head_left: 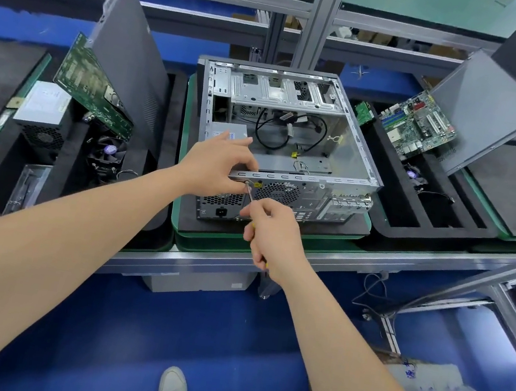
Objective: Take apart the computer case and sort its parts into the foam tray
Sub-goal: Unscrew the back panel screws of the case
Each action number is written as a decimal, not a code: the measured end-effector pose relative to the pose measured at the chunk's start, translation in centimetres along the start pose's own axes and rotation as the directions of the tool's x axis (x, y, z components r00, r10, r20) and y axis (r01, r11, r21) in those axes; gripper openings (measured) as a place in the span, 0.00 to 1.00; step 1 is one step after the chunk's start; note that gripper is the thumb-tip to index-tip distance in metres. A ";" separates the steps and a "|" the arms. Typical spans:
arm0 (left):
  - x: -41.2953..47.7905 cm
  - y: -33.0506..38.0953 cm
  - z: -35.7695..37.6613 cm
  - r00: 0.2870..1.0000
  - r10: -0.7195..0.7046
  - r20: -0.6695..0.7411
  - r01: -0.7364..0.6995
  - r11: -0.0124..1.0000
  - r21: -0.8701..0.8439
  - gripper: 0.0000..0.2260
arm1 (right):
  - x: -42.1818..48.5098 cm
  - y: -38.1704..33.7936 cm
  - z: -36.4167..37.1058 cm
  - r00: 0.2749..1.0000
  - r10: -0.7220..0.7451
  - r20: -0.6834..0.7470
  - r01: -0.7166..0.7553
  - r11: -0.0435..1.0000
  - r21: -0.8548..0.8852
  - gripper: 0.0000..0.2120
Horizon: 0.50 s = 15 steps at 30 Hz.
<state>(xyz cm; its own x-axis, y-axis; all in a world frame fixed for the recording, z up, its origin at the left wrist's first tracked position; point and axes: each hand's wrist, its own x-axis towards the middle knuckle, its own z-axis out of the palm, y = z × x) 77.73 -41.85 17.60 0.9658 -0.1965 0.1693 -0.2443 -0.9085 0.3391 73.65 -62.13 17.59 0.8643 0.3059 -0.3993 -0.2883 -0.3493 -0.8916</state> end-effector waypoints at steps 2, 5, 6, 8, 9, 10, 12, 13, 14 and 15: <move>0.0 0.1 0.0 1.000 -0.007 0.004 0.007 1.000 0.003 0.12 | 0.0 0.2 0.4 0.963 -0.250 -0.106 0.187 0.894 -0.407 0.12; 0.0 0.2 -0.1 1.000 -0.018 0.024 0.019 1.000 -0.004 0.11 | 0.0 0.5 1.3 0.897 -0.428 -0.111 0.183 0.588 -0.788 0.05; 0.0 0.2 -0.1 0.999 -0.022 0.030 0.022 1.000 -0.005 0.11 | 0.0 0.5 1.6 0.886 -0.449 -0.117 0.168 0.545 -0.821 0.05; 0.0 0.2 -0.1 0.999 -0.019 0.027 0.019 1.000 -0.008 0.10 | 0.1 0.6 1.6 0.870 -0.475 -0.135 0.172 0.547 -0.819 0.06; 0.0 0.2 -0.1 1.000 -0.014 0.021 0.015 1.000 -0.011 0.10 | 0.1 0.5 1.4 0.868 -0.475 -0.145 0.185 0.581 -0.793 0.07; 0.0 0.2 -0.1 1.000 -0.011 0.015 0.011 1.000 -0.016 0.11 | 0.1 0.3 1.1 0.880 -0.449 -0.155 0.189 0.631 -0.752 0.09; 0.0 0.2 -0.1 1.000 -0.011 0.013 0.011 1.000 -0.025 0.11 | 0.2 -0.4 0.5 0.943 -0.289 -0.164 0.150 0.811 -0.566 0.15; 0.0 0.2 -0.1 1.000 -0.012 0.015 0.012 1.000 -0.026 0.12 | 0.3 -0.8 0.3 0.977 -0.150 -0.151 0.081 0.919 -0.387 0.16; 0.0 0.2 -0.1 1.000 -0.013 0.016 0.013 1.000 -0.025 0.12 | 0.3 -1.2 0.1 0.994 0.007 -0.107 -0.027 0.983 -0.181 0.17; 0.1 0.2 -0.1 1.000 -0.013 0.016 0.014 1.000 -0.023 0.12 | 0.2 -1.6 -0.3 0.990 0.135 -0.032 -0.135 0.991 -0.002 0.17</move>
<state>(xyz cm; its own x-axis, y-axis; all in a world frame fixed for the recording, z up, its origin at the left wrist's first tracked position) 77.75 -41.99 17.75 0.9703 -0.1903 0.1496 -0.2329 -0.9022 0.3630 74.39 -61.77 18.97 0.8302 0.2270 -0.5091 -0.4016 -0.3897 -0.8288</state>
